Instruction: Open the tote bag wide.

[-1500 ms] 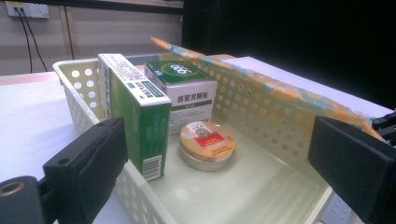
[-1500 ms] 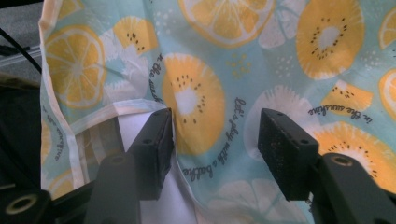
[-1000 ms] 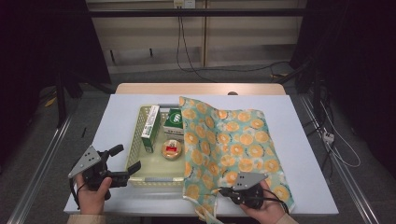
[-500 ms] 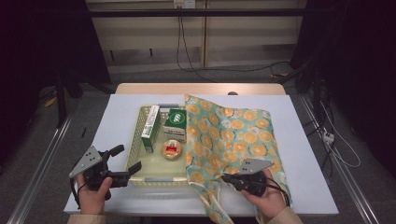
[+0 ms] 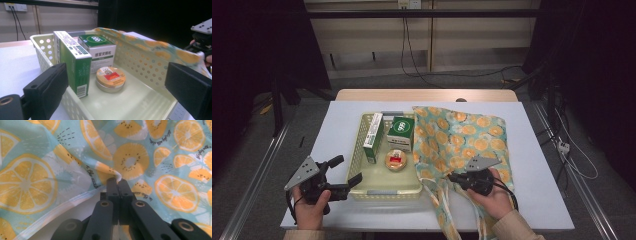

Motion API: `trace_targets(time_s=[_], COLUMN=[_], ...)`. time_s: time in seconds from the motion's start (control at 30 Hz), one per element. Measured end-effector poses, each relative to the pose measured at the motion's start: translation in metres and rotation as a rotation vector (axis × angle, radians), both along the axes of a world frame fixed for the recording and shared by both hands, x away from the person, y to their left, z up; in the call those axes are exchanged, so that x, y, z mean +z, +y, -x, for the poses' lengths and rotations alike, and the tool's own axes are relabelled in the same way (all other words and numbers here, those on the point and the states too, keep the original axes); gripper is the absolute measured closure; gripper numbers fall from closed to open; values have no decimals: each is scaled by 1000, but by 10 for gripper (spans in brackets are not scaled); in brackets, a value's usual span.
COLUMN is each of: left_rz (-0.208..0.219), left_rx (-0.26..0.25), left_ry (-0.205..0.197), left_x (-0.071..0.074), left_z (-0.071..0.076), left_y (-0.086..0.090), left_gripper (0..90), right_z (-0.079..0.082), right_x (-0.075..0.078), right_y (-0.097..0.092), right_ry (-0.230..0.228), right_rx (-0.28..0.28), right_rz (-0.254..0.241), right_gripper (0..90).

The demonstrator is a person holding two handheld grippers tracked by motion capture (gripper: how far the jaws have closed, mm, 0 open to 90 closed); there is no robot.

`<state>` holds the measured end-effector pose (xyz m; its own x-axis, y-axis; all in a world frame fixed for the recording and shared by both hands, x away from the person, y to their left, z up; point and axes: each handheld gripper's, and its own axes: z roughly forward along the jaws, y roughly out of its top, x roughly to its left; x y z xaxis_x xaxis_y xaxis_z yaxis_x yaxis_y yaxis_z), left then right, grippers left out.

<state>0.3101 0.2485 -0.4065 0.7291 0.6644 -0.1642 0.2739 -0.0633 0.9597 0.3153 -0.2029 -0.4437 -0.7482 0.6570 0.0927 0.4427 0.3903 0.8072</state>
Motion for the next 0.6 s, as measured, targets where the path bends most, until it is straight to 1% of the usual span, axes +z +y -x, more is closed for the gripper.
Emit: trace_targets(time_s=[0.03, 0.07, 0.1, 0.17, 0.23, 0.3, 0.33, 0.37, 0.4, 0.47, 0.5, 0.53, 0.57, 0.6], left_rz=[-1, 1, -1, 6, 1, 4, 3, 2, 5, 2, 0, 3, 3, 3], left_rx=[-2, -1, -4, -1, -5, -5, -5, -6, -4, -7, -8, -10, -10, -10], left_ry=[3, 5, 3, 3, 2, 3, 3, 3, 3, 5, 5, 8, 9, 8], left_x=[0, 0, 0, 0, 0, 0, 0, 0, 0, 0, 0, 0, 0, 0], left_z=[0, 0, 0, 0, 0, 0, 0, 0, 0, 0, 0, 0, 0, 0], left_y=[0, 0, 0, -1, -1, -1, -1, -1, -1, -1, -1, -1, -1, -1], left_gripper=[48, 48, 48, 48, 48, 49, 48, 48, 48, 48, 48, 48, 48, 48], right_z=[0, -3, -11, -13, -20, -25, -28, -33, -35, -40, -40, -44, -51, -51], right_x=[0, 1, 3, 3, 5, 8, 10, 13, 14, 16, 16, 18, 20, 20], right_y=[0, -1, -4, -4, -5, -5, -6, -7, -7, -8, -8, -7, -8, -8], right_ry=[0, 5, 16, 20, 30, 20, 27, 25, 29, 34, 34, 28, 28, 28], right_rx=[0, -4, -24, -26, -40, -48, -56, -67, -73, -87, -87, -87, -101, -101], right_rz=[0, -7, -16, -14, -19, -5, -13, -27, -30, -18, -18, 1, 18, 18], right_gripper=[900, 900, 900, 900, 900, 900, 900, 900, 900, 900, 900, 900, 900, 900])
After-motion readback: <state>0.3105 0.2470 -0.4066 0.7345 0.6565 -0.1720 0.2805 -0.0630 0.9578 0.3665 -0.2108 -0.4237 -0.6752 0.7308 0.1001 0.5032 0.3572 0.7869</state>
